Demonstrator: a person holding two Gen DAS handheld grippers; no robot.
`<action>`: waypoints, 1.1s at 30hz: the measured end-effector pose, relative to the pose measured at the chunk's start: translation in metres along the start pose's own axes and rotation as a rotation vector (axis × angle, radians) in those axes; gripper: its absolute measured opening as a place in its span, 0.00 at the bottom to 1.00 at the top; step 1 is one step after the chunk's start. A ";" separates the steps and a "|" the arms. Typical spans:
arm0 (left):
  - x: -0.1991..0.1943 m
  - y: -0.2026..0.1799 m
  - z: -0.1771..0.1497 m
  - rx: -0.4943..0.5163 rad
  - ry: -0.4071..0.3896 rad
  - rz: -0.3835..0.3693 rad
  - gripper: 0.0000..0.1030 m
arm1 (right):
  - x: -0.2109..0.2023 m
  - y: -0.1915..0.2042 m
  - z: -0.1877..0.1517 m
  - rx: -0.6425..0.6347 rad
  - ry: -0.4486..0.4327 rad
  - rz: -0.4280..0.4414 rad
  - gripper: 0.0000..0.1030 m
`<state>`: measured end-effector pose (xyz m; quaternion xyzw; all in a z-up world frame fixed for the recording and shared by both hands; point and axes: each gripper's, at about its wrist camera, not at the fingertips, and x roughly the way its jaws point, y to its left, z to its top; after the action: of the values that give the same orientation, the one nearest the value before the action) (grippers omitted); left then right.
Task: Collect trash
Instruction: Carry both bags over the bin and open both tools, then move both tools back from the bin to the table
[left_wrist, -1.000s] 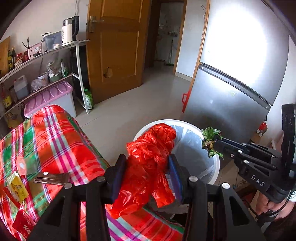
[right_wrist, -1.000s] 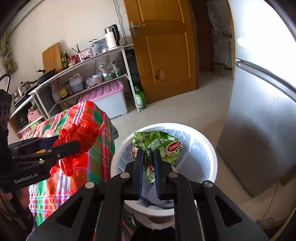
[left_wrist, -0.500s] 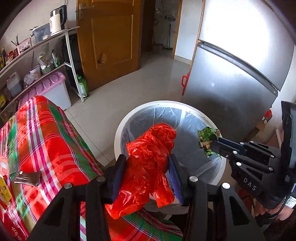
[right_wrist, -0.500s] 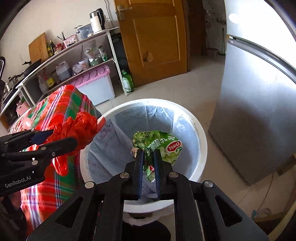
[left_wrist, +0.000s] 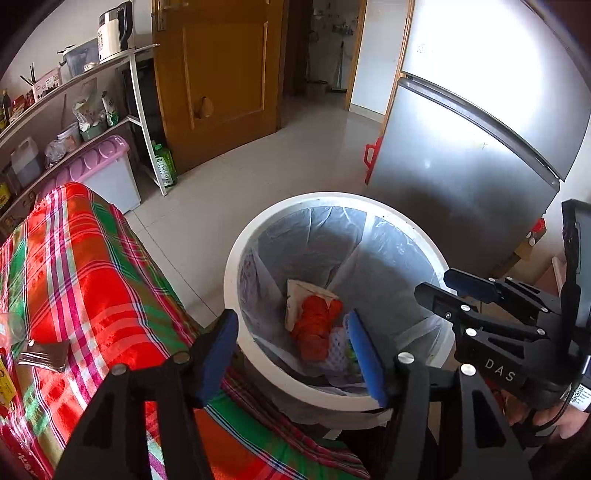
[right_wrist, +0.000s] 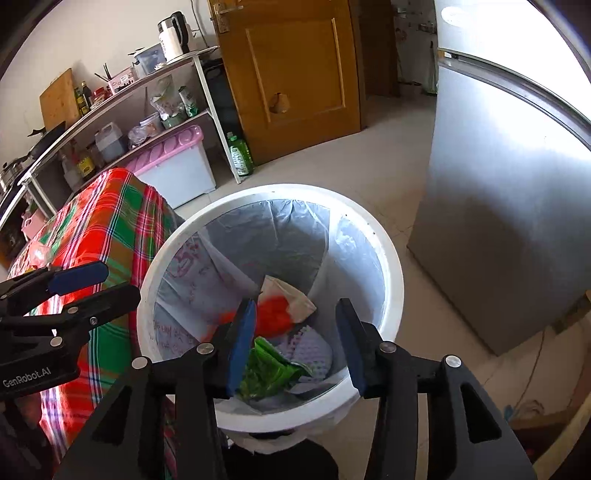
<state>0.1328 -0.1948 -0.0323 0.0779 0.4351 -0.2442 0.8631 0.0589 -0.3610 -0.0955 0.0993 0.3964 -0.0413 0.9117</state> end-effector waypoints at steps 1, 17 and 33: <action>-0.001 0.001 0.000 -0.002 -0.002 0.002 0.62 | -0.001 0.000 0.000 0.001 -0.003 0.001 0.45; -0.055 0.027 -0.013 -0.050 -0.100 0.048 0.63 | -0.037 0.027 0.000 -0.024 -0.083 0.029 0.45; -0.111 0.089 -0.051 -0.157 -0.191 0.148 0.63 | -0.057 0.109 0.001 -0.157 -0.146 0.148 0.45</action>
<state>0.0840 -0.0602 0.0175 0.0182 0.3616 -0.1515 0.9197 0.0376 -0.2549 -0.0369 0.0534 0.3228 0.0501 0.9436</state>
